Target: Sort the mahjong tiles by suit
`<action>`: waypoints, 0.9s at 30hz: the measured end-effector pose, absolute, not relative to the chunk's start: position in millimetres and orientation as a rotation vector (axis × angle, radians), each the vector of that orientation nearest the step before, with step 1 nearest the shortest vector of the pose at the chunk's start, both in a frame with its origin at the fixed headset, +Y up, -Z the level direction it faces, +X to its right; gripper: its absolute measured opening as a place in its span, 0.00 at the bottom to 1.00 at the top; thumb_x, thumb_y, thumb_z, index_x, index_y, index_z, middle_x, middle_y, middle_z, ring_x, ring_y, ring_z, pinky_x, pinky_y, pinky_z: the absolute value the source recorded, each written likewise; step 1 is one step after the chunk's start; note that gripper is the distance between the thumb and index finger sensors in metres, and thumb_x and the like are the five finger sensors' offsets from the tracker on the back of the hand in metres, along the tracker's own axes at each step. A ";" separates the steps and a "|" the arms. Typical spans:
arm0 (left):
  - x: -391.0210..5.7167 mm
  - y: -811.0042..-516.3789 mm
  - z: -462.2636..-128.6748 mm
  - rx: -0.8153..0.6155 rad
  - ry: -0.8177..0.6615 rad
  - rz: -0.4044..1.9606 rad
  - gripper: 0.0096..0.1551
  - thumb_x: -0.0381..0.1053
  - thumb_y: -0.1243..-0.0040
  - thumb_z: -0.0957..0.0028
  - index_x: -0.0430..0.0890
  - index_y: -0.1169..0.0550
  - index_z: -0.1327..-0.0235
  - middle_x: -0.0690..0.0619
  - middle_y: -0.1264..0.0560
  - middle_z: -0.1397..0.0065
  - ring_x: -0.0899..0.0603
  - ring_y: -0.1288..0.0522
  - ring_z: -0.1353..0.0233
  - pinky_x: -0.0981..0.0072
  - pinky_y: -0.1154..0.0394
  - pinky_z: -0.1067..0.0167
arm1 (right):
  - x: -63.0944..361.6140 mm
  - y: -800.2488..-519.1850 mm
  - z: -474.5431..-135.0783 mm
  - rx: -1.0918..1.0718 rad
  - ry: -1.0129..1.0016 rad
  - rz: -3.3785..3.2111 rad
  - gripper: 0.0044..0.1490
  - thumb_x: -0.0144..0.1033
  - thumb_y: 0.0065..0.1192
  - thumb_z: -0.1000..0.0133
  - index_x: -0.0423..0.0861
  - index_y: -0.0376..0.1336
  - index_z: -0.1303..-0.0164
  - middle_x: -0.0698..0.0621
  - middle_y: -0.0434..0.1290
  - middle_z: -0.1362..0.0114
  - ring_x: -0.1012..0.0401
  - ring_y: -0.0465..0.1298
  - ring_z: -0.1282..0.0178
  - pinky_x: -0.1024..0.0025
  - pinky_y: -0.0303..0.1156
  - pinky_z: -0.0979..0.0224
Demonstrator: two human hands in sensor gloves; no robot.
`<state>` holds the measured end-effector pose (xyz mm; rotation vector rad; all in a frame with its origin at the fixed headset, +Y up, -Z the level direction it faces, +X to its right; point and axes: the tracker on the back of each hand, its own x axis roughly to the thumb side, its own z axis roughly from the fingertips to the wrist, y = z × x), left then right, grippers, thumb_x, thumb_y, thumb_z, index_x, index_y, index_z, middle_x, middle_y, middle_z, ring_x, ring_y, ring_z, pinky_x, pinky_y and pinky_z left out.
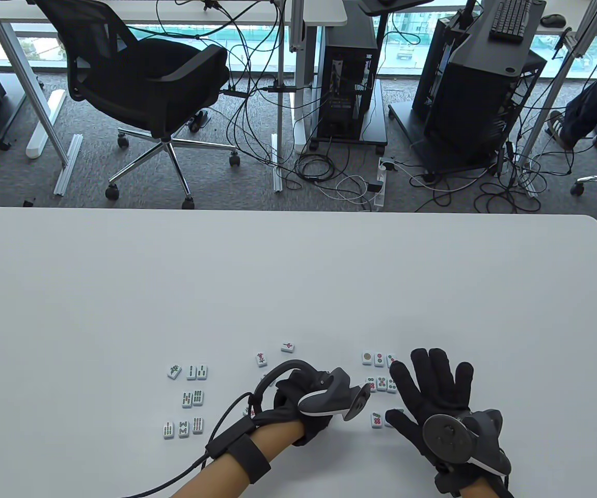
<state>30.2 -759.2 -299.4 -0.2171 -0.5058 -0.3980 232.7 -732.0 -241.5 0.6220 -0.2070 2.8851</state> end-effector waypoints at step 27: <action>-215.2 -727.1 -288.5 -0.127 -0.313 -0.437 0.34 0.64 0.28 0.70 0.46 0.16 0.54 0.67 0.15 0.77 0.55 0.19 0.81 0.62 0.19 0.70 | 231.5 -732.2 -240.9 0.623 -0.207 2.912 0.50 0.65 0.44 0.42 0.62 0.30 0.17 0.46 0.29 0.12 0.45 0.25 0.16 0.31 0.25 0.23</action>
